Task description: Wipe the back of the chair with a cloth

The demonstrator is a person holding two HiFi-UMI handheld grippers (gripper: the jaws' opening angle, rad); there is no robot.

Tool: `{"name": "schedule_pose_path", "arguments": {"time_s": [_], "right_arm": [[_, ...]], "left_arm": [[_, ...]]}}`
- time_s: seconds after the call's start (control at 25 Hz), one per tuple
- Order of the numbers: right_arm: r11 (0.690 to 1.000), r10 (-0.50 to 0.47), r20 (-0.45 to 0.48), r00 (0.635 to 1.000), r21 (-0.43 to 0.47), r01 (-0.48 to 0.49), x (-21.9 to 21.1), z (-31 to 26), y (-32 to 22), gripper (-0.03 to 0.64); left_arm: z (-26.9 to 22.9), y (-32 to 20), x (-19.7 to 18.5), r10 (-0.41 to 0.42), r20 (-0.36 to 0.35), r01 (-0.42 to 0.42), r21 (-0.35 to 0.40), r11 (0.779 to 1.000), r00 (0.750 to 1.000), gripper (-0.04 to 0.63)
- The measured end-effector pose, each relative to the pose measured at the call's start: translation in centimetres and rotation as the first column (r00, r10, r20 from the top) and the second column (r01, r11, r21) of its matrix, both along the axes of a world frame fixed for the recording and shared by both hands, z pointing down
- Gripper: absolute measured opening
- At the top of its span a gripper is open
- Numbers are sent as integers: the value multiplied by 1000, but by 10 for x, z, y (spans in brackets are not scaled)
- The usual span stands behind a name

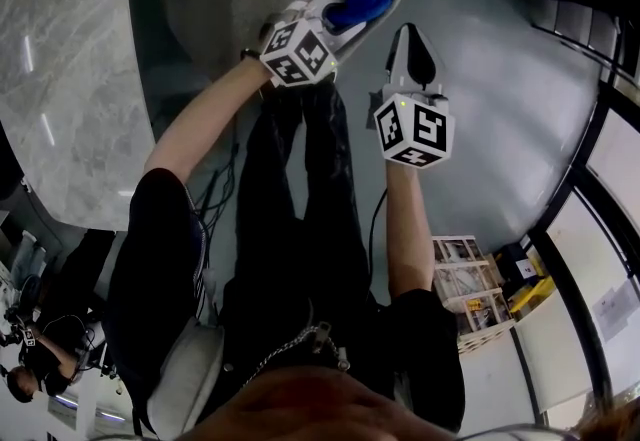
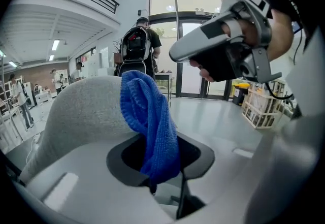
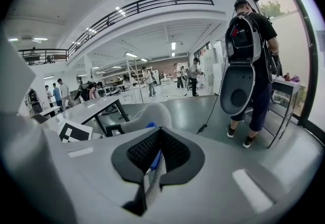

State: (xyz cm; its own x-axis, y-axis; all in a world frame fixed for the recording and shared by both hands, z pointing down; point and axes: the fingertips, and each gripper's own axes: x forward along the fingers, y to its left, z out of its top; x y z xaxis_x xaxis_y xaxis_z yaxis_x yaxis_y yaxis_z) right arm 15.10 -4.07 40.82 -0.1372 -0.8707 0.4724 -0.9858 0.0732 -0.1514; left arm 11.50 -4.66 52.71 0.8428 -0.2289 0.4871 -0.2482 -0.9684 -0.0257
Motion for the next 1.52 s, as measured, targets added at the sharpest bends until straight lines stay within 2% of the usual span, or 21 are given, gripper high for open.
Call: {"name": "schedule_pose_path", "arguments": {"time_s": [0.16,0.24,0.32,0.44,0.52,0.64,0.8,0.92,1.12,1.28,1.36,1.52], "right_arm": [[1000,-3,5,1000,5,3,-3,0,-2,3],[1000,-3,4,1000,5,3,0,-1,-1,3],[1000,1,4,1000,-1,-1,1,1,-1,3],[1000,1,8,1000,-3,-1,0,3,-4,3],[1000,-5,3,1000,-1,5,-1,2,-5,3],[1000,-11,2,1000,-2,11,0,2,-6,3],[1000,-24,31,999,-4,24,-3,1,-11,3],[999,-53,22,998,-3,53,-10,1,-16,3],[995,-94,14,995,-15,94,-20,7,-22,3],[995,-97,22,995,-28,98,-23,13,-22,3],[994,-99,26,995,-34,100,-23,17,-21,3],[993,-105,34,994,-41,106,-28,22,-19,3]], "left_arm": [[0,7,-6,83,-3,-83,-12,996,997,114],[-5,3,-9,87,-8,-87,6,996,996,114],[-8,-12,-18,37,-26,-37,15,999,999,114],[-7,-63,-46,-114,-29,115,41,992,993,114],[-5,-106,-70,-255,-22,256,54,965,967,114],[-3,-161,-102,-426,-24,427,71,902,904,115],[-3,-202,-123,-525,-33,526,57,849,851,115],[8,-212,-130,-555,-15,555,42,830,831,115],[33,-213,-122,-550,37,550,17,835,834,115],[43,-210,-106,-539,33,539,1,842,842,115],[47,-203,-98,-517,45,518,-2,855,855,114],[57,-181,-77,-437,91,438,13,899,895,114]]}}
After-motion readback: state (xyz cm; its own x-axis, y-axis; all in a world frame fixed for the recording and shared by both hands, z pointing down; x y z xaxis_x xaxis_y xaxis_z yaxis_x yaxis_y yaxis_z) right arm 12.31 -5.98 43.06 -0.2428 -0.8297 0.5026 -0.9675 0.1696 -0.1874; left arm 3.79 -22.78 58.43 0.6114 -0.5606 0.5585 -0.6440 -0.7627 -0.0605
